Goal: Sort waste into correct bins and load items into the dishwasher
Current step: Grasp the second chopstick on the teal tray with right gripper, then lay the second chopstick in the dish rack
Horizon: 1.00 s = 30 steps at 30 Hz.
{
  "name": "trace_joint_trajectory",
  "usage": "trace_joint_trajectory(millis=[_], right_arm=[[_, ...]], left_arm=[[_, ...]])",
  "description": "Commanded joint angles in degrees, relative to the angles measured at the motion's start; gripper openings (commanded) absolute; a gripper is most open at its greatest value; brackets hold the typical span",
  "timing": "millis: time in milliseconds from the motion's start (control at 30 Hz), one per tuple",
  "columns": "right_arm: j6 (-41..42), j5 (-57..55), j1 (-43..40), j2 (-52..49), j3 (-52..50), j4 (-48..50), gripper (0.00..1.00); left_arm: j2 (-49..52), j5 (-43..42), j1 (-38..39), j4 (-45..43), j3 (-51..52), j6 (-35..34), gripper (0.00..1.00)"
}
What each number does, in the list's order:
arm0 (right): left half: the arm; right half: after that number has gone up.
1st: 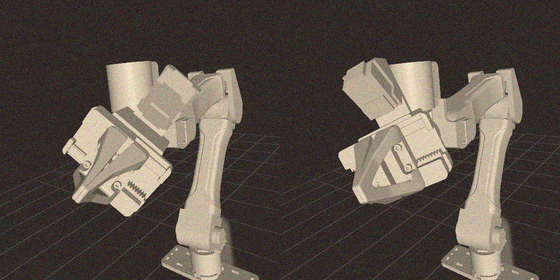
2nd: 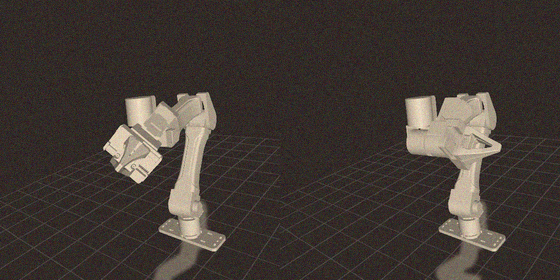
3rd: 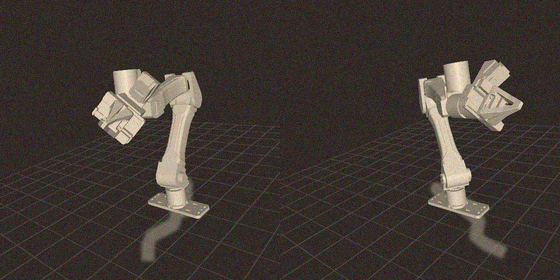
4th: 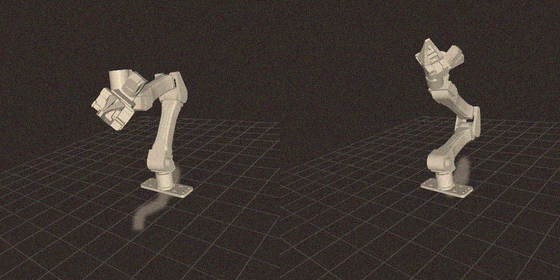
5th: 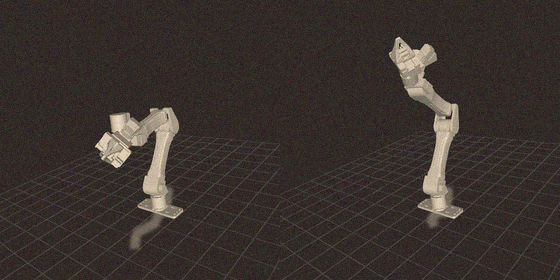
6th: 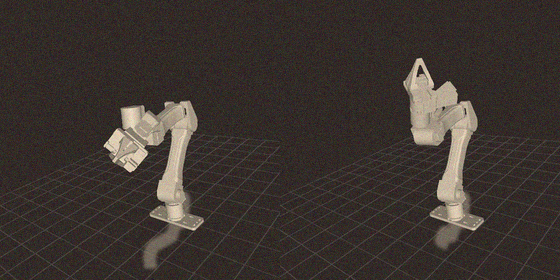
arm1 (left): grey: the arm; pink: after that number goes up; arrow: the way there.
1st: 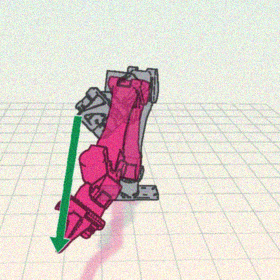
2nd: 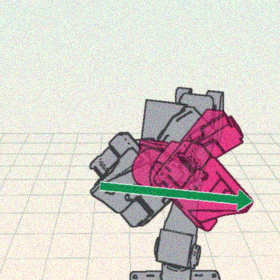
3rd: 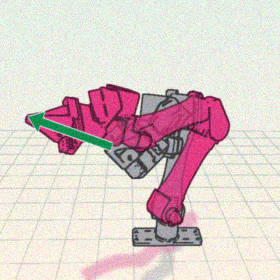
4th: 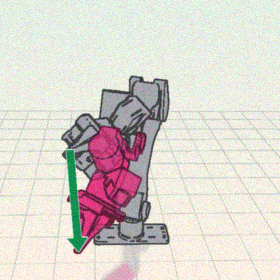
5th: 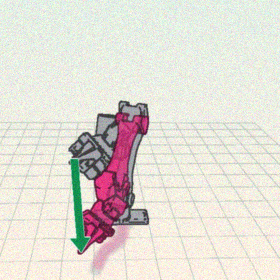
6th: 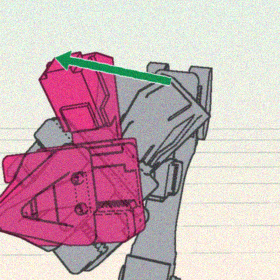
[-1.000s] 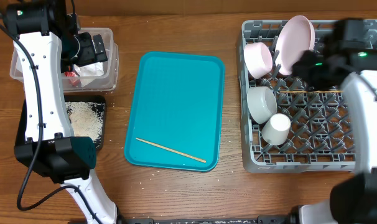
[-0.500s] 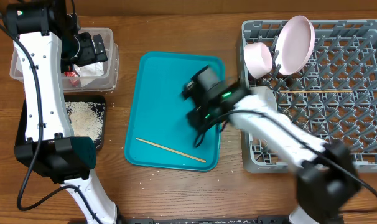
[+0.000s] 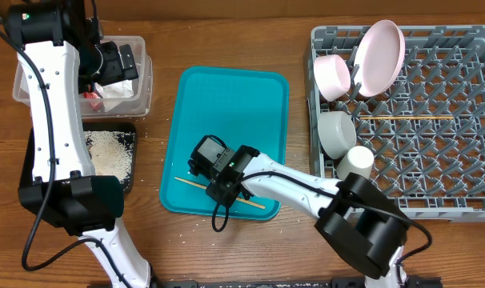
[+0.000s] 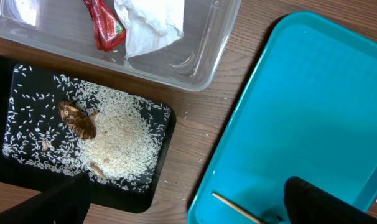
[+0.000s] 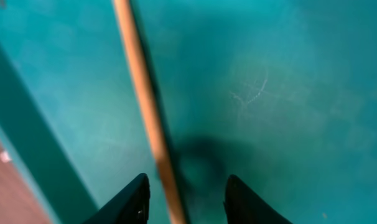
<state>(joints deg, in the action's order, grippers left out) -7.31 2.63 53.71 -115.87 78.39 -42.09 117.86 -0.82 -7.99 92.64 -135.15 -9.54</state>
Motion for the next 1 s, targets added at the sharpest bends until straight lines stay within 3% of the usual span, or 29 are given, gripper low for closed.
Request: trace_joint_trajectory(millis=[0,100,167,300,500,667,967], right_arm=[[0.02,0.87,-0.04,-2.73,-0.39,0.39,0.38],[0.02,0.90,-0.04,-4.74,-0.39,0.37,0.30],[0.04,0.90,-0.04,-5.05,-0.39,0.24,0.16],[1.44,0.83,-0.04,-5.05,-0.37,0.63,0.05],[5.77,0.85,-1.57,-4.81,3.93,-3.63,0.04],[15.45,1.31,-5.84,-2.45,13.99,-12.92,0.04],[29.59,-2.58,-23.54,6.49,34.40,-30.23,0.04]], left_arm=[[-1.31,-0.24,-0.02,0.09,-0.76,-0.79,1.00],[-1.31,-0.24,-0.02,0.09,-0.76,-0.79,1.00],[-1.31,-0.24,-0.02,0.09,-0.76,-0.79,1.00],[-1.31,-0.24,-0.02,0.09,-0.76,-0.79,1.00],[-1.31,-0.24,-0.02,0.09,-0.76,-0.79,1.00],[-1.31,-0.24,-0.02,0.09,-0.76,-0.79,1.00],[-1.31,-0.24,-0.02,0.09,-0.76,-0.79,1.00]])
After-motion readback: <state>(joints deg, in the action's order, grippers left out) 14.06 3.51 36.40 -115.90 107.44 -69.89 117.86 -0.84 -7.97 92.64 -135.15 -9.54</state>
